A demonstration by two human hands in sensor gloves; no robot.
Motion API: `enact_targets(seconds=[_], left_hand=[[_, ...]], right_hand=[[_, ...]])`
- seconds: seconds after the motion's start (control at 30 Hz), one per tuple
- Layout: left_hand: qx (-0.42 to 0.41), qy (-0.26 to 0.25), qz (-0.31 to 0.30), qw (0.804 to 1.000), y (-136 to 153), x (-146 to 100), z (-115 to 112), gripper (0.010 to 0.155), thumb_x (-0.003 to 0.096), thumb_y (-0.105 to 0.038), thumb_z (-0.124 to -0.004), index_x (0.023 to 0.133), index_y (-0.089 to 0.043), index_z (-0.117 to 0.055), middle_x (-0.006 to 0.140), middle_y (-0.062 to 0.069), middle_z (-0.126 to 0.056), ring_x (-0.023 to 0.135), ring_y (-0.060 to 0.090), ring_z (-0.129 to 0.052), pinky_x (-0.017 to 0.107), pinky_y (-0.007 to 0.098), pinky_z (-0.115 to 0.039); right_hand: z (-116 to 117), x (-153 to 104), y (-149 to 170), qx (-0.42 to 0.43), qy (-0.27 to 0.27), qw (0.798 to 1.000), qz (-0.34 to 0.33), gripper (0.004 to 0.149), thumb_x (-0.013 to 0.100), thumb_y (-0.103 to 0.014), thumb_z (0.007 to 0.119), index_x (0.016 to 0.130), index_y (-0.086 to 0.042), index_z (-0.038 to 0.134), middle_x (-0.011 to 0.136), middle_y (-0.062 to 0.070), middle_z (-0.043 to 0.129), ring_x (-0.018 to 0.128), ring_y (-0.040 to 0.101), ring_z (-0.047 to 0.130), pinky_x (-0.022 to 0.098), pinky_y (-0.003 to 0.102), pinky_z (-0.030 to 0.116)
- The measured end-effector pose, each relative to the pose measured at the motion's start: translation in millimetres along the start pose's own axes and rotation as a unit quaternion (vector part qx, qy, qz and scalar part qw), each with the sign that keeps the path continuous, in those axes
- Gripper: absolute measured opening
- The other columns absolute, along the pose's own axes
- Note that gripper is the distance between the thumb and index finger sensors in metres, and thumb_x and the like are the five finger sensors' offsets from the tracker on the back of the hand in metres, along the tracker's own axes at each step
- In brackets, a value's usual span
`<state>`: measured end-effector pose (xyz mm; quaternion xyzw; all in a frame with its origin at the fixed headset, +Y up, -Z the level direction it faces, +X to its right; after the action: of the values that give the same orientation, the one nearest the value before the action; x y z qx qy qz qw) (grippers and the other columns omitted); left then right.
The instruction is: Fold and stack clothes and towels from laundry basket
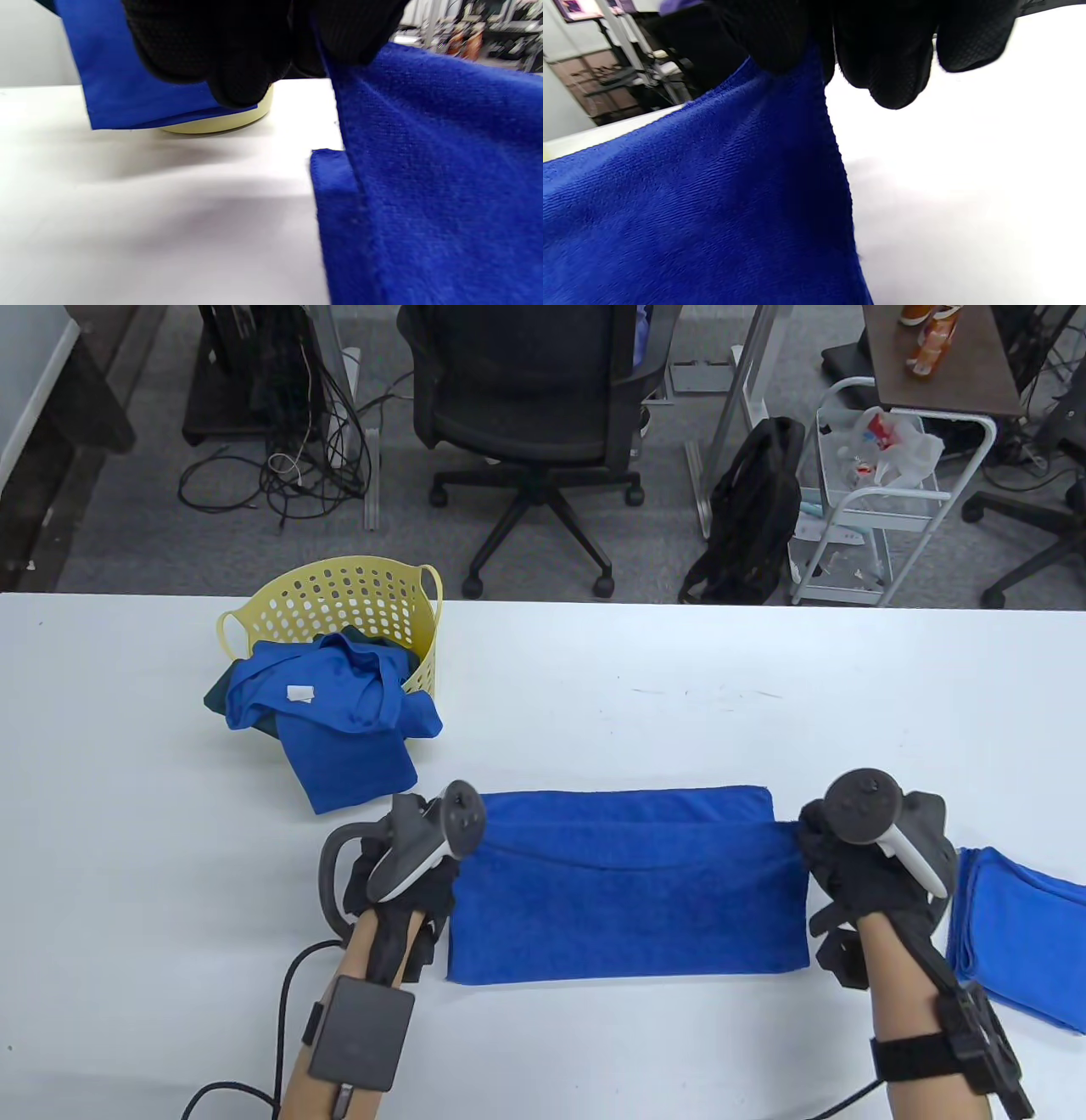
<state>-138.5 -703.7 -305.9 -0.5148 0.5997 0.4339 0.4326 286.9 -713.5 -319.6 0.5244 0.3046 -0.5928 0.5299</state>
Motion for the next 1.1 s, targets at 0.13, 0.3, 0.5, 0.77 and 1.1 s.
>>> enact_targets(seconds=[0.13, 0.3, 0.5, 0.77, 1.1], left_hand=[[-0.013, 0.037, 0.038, 0.998, -8, 46, -32, 0.048, 0.0617, -0.039, -0.072, 0.107, -0.023, -0.071, 0.108, 0.017, -0.083, 0.087, 0.027, -0.099, 0.064, 0.045, -0.086], [-0.003, 0.034, 0.080, 0.996, -5, 72, -63, 0.047, 0.0605, -0.041, -0.073, 0.103, -0.020, -0.075, 0.095, 0.012, -0.092, 0.074, 0.023, -0.101, 0.060, 0.044, -0.086], [0.034, 0.017, 0.110, 0.993, 0, 74, -69, 0.053, 0.0540, -0.052, -0.078, 0.099, -0.024, -0.077, 0.085, 0.003, -0.096, 0.066, 0.011, -0.103, 0.056, 0.038, -0.090], [-0.032, 0.013, 0.062, 0.998, 28, 34, -75, 0.059, 0.0583, -0.050, -0.072, 0.109, -0.020, -0.069, 0.100, 0.012, -0.090, 0.075, 0.021, -0.103, 0.061, 0.044, -0.087], [-0.059, -0.071, -0.043, 0.995, 45, -54, -62, 0.065, 0.0575, -0.054, -0.071, 0.113, -0.021, -0.064, 0.109, 0.014, -0.081, 0.087, 0.028, -0.096, 0.065, 0.050, -0.083]], right_hand=[[28, 47, 4, 0.025, -0.006, 0.999, 0.027, 0.042, 0.062, -0.020, 0.069, 0.099, -0.001, 0.073, 0.110, 0.034, 0.062, 0.091, 0.051, 0.076, 0.066, 0.068, 0.062], [49, 68, 13, -0.025, 0.022, 0.998, 0.051, 0.040, 0.060, -0.026, 0.073, 0.094, -0.008, 0.080, 0.101, 0.022, 0.074, 0.079, 0.037, 0.082, 0.064, 0.062, 0.067], [57, 68, 19, -0.034, 0.058, 0.996, 0.063, 0.041, 0.056, -0.033, 0.079, 0.089, -0.010, 0.080, 0.096, 0.020, 0.074, 0.069, 0.027, 0.081, 0.064, 0.059, 0.067], [37, 35, 47, 0.014, 0.032, 0.996, 0.085, 0.053, 0.062, -0.027, 0.076, 0.109, -0.004, 0.065, 0.103, 0.030, 0.072, 0.078, 0.049, 0.085, 0.061, 0.066, 0.068], [76, 1, 7, -0.046, -0.017, 0.985, 0.165, 0.082, 0.051, -0.030, 0.096, 0.107, 0.017, 0.059, 0.083, 0.028, 0.084, 0.067, 0.031, 0.092, 0.056, 0.059, 0.078]])
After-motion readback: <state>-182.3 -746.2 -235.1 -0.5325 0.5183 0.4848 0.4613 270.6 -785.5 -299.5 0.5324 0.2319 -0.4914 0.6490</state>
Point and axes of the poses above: the tracker on the back of each hand, its own y axis roughly to the little-finger side, its own x axis roughly from the wrist to the fingertips, z = x × y, the point moved 4 cm from there along x, roughly from the wrist to the fingertips
